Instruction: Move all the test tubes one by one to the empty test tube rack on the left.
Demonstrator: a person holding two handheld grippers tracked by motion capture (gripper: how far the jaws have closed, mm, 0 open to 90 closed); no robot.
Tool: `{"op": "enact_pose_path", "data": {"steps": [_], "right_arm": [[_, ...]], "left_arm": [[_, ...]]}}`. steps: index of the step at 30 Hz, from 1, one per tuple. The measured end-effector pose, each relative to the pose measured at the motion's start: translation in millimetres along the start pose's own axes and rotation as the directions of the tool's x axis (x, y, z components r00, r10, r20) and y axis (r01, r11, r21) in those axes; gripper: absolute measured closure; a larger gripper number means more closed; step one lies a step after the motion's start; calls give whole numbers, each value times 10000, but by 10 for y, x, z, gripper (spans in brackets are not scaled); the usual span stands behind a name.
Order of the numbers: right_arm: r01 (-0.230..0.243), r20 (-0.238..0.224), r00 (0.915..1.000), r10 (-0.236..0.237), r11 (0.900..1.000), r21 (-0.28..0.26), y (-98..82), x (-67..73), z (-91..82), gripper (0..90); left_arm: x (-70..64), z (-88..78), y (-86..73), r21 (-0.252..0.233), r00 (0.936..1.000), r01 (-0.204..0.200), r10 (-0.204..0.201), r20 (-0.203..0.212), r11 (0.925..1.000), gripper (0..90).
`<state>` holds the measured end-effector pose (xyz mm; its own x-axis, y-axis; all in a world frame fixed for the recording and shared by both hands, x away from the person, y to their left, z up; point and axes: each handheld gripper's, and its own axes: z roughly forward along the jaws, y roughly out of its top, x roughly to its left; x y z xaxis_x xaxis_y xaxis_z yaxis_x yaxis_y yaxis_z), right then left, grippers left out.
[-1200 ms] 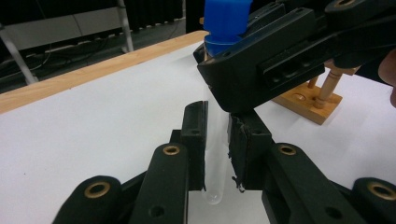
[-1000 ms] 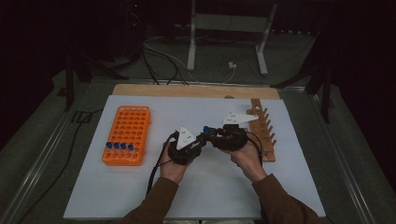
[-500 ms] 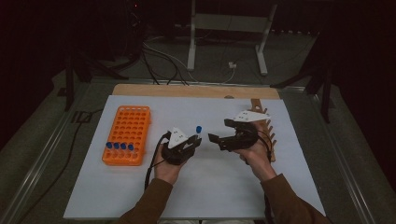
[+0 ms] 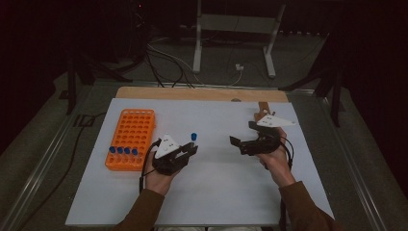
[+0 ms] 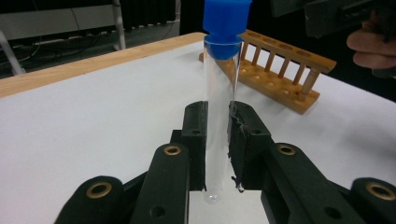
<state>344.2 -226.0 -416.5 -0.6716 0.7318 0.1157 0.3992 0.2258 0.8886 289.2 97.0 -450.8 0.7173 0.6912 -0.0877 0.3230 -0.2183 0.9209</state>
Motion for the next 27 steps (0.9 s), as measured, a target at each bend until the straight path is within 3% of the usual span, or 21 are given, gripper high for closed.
{"op": "enact_pose_path", "data": {"steps": [7, 16, 27], "right_arm": [[-498, 122, 9987, 501, 9985, -233, -86, -127, -112, 0], [-711, 457, 9963, 729, 9967, -387, -158, -235, -235, 0], [-989, 667, 9924, 1031, 9930, -643, -176, -315, -307, 0]], "left_arm": [[82, -276, -92, -15, 10000, -13, 13, -94, 10000, 783], [195, -668, -236, -107, 9988, 119, -124, -463, 9999, 782], [323, -1018, -424, 5, 9909, 160, -158, -1336, 9999, 782]]}}
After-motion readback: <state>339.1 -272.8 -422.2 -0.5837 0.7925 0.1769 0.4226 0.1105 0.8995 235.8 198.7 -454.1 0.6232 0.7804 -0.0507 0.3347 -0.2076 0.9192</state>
